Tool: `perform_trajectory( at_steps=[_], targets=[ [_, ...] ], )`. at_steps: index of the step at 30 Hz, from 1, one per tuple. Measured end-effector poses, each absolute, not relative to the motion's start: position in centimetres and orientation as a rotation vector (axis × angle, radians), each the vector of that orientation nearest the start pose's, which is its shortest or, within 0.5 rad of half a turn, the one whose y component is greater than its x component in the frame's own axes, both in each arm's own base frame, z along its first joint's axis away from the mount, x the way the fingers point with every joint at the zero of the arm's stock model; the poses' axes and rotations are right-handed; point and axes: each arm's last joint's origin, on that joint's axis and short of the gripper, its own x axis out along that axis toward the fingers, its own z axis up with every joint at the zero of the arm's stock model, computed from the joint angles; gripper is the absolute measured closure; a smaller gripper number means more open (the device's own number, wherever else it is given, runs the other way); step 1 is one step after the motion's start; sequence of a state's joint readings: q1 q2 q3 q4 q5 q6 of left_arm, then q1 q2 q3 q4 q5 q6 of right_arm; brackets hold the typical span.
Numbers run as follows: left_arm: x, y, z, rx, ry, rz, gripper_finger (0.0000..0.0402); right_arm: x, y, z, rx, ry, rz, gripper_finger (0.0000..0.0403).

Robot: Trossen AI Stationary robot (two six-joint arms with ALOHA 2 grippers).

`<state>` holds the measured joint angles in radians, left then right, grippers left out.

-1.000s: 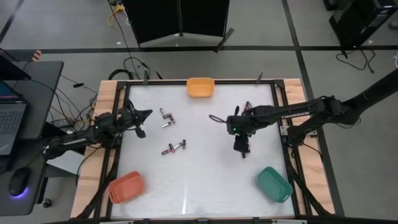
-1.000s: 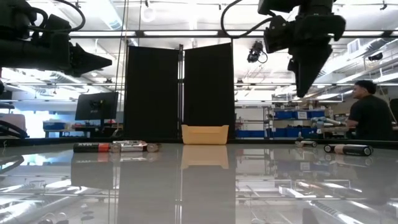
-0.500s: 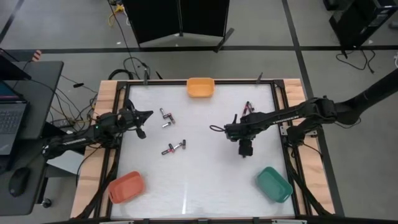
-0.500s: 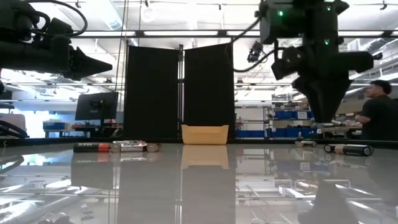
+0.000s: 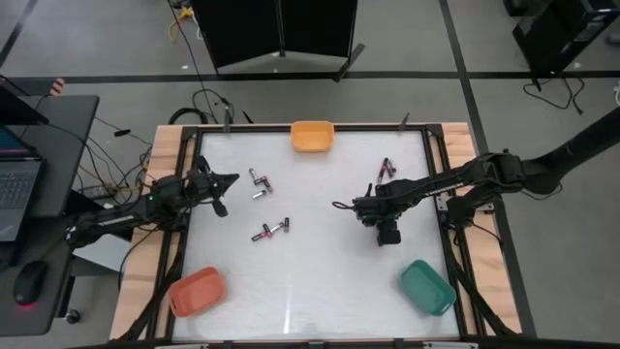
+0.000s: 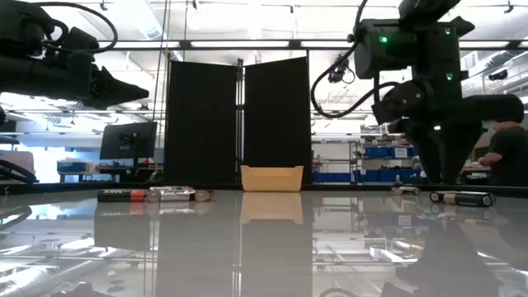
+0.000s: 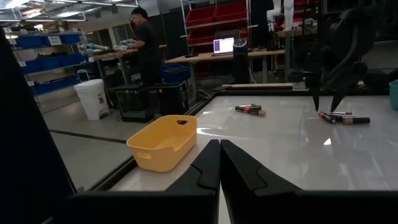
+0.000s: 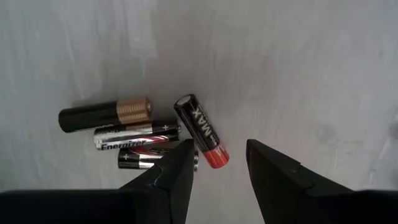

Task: Sort batteries
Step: Put the black-red battery into the green bin

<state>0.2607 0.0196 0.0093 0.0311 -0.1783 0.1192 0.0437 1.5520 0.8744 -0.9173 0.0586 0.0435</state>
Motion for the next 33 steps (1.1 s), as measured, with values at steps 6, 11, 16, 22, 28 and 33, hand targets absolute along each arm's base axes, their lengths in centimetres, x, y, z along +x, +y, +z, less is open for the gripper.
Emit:
perform_trajectory(
  at_steps=[6,11,16,22,28,33],
  targets=[
    [9.3,3.0,16.8,0.117,0.007,0.440,0.0385,23.6,0.9,15.3,-0.064,1.584,-0.029,0.0244],
    [9.3,3.0,16.8,0.117,0.008,0.440,0.0385,23.4,0.8,14.8,-0.082,1.582,-0.048,0.0244],
    [9.3,3.0,16.8,0.116,0.009,0.440,0.0385,23.5,0.6,14.8,-0.107,1.566,-0.056,0.0251],
    [9.3,3.0,16.8,0.115,0.009,0.439,0.0385,23.8,-0.4,14.6,-0.092,1.524,-0.072,0.0265],
    [9.3,3.0,16.8,0.115,0.010,0.439,0.0385,23.4,-1.1,13.9,-0.083,1.515,-0.072,0.0279],
    [9.3,3.0,16.8,0.115,0.011,0.439,0.0385,23.5,-1.4,14.0,-0.060,1.513,-0.078,0.0298]
  ],
)
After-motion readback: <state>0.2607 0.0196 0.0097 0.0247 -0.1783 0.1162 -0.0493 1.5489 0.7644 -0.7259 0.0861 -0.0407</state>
